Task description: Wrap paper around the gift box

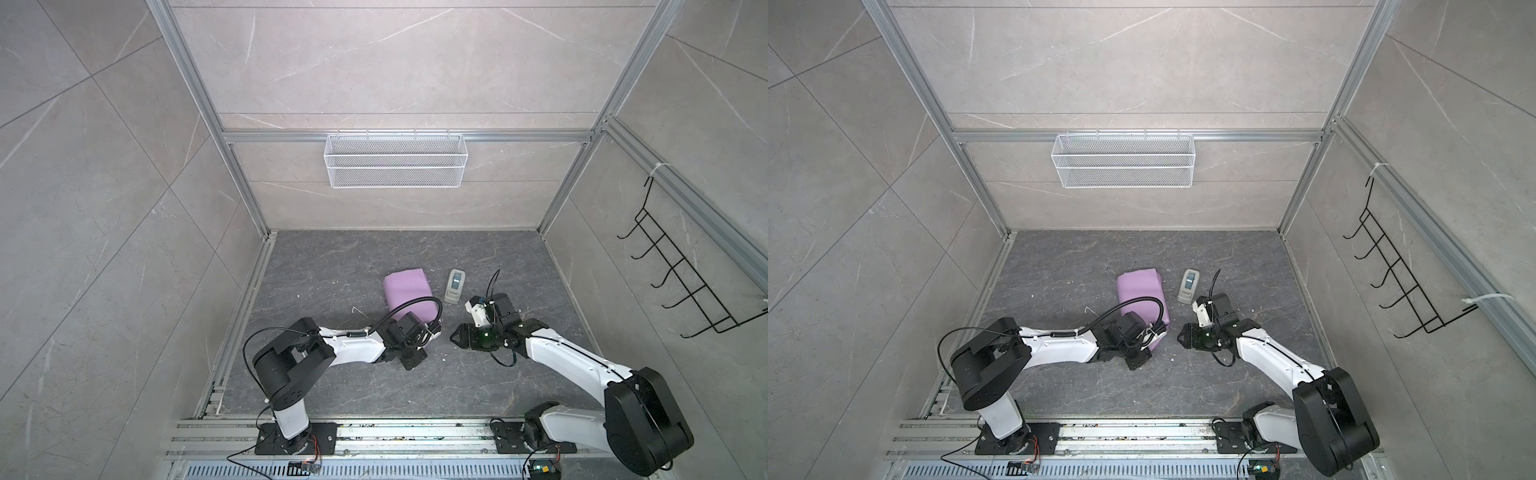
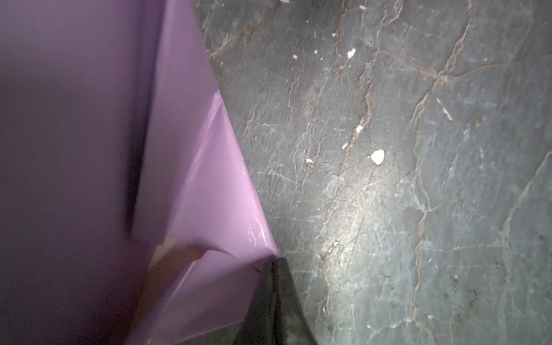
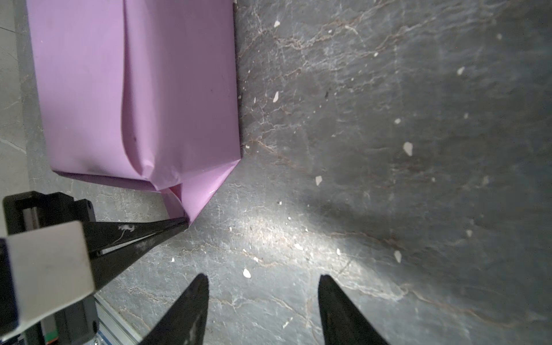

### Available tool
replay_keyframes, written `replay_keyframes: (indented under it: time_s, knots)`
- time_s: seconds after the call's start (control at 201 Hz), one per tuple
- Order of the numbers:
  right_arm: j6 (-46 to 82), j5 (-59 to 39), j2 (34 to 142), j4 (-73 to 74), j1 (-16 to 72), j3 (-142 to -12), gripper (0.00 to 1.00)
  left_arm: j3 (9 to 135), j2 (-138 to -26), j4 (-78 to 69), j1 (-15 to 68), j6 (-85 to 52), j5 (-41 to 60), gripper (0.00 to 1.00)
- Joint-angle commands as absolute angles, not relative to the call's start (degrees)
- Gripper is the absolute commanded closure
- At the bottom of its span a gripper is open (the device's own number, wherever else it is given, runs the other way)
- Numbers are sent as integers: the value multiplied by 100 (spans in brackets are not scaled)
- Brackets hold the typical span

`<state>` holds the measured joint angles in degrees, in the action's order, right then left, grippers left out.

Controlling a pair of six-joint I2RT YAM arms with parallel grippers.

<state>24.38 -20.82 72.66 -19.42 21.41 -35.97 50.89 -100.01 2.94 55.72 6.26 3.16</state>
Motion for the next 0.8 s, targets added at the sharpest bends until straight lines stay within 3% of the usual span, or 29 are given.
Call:
replay_keyframes:
  time_s: [0.0,0.358,0.792]
  knots:
    - [2452,-2130,7208,-1916,2170,-3490,40,5144,-10075,316,5563,542,325,100]
    - [2948,-2340,7149,-1328,2463,-3126,45,4923,-9672,-257,5332,90,951,100]
    - [3671,-2016,7655,-155,3429,-2867,69,4764,-9370,-333,5089,-38,1199,100]
